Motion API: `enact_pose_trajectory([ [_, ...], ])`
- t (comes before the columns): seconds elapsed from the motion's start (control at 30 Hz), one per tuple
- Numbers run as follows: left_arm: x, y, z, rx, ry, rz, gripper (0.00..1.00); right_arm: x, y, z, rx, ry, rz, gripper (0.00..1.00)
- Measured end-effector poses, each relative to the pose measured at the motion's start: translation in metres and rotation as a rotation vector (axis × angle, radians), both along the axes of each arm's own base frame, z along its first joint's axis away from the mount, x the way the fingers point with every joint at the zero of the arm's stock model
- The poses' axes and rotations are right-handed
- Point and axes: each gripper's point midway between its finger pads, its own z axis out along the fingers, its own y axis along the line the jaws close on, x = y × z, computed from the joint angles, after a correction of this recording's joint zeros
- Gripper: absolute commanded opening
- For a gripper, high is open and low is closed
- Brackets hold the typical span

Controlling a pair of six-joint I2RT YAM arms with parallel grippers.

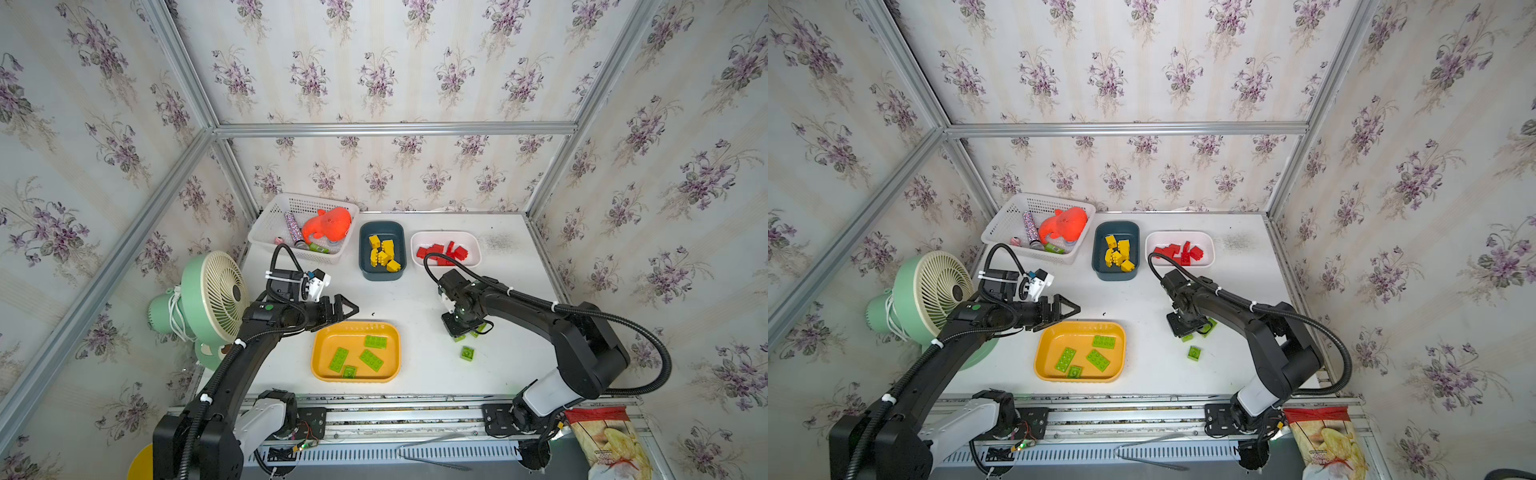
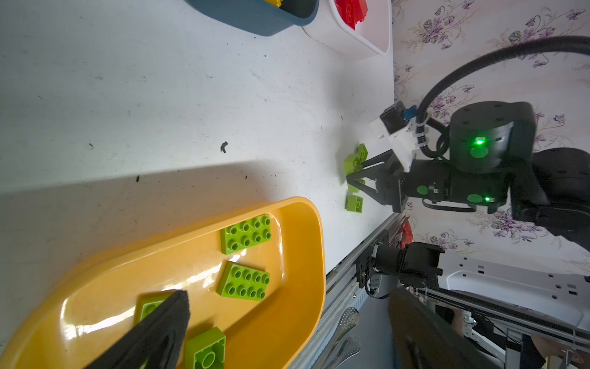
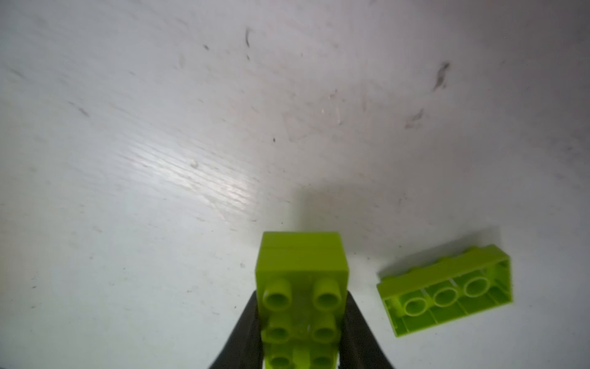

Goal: Sort the legos into containers by color
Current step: Pick up the lego from the middle-right of the table, then place the lego in the container.

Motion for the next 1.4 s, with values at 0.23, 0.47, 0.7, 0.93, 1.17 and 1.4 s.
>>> enact_pose_trajectory([
  [0.23, 0.003, 0.001, 0.003, 0.003, -0.013, 0.003, 0.99, -0.009, 0.085, 0.054, 0.222, -0.115, 0.224, 0.25],
  [0.47, 0.008, 0.006, 0.002, 0.03, -0.016, 0.023, 0.99, -0.059, 0.194, 0.081, 0.475, -0.158, 0.538, 0.27],
  [0.7, 0.016, 0.018, -0.002, 0.082, -0.011, 0.081, 0.99, -0.068, 0.257, 0.069, 0.606, -0.142, 0.648, 0.3],
  [0.93, 0.019, 0.026, -0.007, 0.118, 0.007, 0.133, 0.99, -0.067, 0.277, 0.045, 0.642, -0.097, 0.657, 0.39],
  [1.17, 0.017, 0.028, -0.008, 0.122, 0.004, 0.145, 0.99, -0.063, 0.276, 0.046, 0.663, -0.108, 0.636, 0.58],
  [1.4, 0.012, 0.023, -0.007, 0.096, 0.019, 0.124, 0.99, -0.036, 0.243, 0.083, 0.692, -0.211, 0.528, 0.59],
])
